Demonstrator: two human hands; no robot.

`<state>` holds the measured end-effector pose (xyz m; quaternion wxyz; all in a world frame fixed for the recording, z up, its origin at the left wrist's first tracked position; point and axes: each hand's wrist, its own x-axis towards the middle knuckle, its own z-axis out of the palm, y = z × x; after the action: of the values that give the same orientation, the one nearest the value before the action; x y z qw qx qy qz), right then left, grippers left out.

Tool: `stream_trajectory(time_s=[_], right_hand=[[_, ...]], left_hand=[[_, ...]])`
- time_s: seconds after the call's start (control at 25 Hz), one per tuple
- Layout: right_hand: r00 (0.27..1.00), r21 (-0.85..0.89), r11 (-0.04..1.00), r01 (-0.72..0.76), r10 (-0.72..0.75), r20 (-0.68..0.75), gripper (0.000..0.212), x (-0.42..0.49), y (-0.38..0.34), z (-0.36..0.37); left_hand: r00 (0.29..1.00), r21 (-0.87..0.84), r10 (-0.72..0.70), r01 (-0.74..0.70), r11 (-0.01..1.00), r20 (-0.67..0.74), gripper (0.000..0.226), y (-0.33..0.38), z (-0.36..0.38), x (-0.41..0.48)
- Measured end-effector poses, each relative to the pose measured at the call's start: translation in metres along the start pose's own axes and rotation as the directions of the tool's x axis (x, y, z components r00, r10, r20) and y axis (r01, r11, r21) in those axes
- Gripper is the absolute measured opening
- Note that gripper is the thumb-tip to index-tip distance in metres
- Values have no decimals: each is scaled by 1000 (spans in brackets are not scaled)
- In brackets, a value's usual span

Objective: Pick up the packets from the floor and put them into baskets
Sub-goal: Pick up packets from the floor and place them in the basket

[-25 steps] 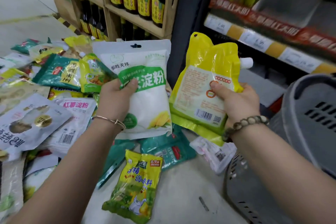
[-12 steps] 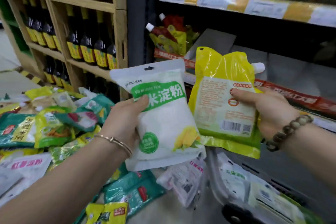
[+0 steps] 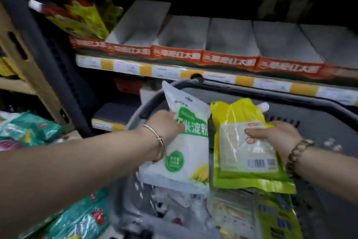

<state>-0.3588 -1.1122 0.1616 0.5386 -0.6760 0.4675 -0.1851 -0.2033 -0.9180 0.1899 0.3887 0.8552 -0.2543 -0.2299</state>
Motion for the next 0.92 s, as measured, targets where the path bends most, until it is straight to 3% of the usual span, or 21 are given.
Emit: stream_trajectory(time_s=[0.08,0.16,0.28,0.32,0.4,0.52,0.56,0.64,0.72,0.8,0.84,0.92], right_hand=[[997,-141,989,-34,25,-67,20,13,41,1],[998,-226,973,-56,49,-34,19,21,71,11],[995,-279,956,-88,95,10,24,36,99,24],[993,-291,951,-107,115,10,28,42,106,26],[990,-321,938,-130,143,18,37,53,119,26],[971,-527,842,-112,205,121,45,61,129,23],[967,-597,799,-77,205,149,46,61,126,22],[980,-725,689,27,125,156,53,61,111,20],[974,-879,424,219,-42,222,60,61,91,19],[888,-866,211,453,-21,459,79,58,78,21],[823,-819,188,542,82,563,97,57,77,22],[719,-775,163,610,296,628,124,49,90,25]], left_hand=[[995,229,-68,51,972,68,20,-6,43,12],[988,409,-87,29,912,124,26,-16,78,23],[954,540,-175,16,842,244,32,-26,117,45],[942,651,-169,-66,756,291,32,-31,124,53],[931,767,-255,-39,640,260,30,-46,131,66],[915,819,-287,-74,569,282,33,-70,125,79],[924,857,-236,-153,492,300,35,-73,119,81],[974,917,-108,-147,371,200,46,-61,106,76],[972,908,22,-225,354,232,70,-43,100,73],[894,814,-62,-374,446,444,99,-34,103,70],[834,798,-173,-408,444,523,112,-35,108,67],[755,814,-324,-464,350,570,127,-47,118,57]])
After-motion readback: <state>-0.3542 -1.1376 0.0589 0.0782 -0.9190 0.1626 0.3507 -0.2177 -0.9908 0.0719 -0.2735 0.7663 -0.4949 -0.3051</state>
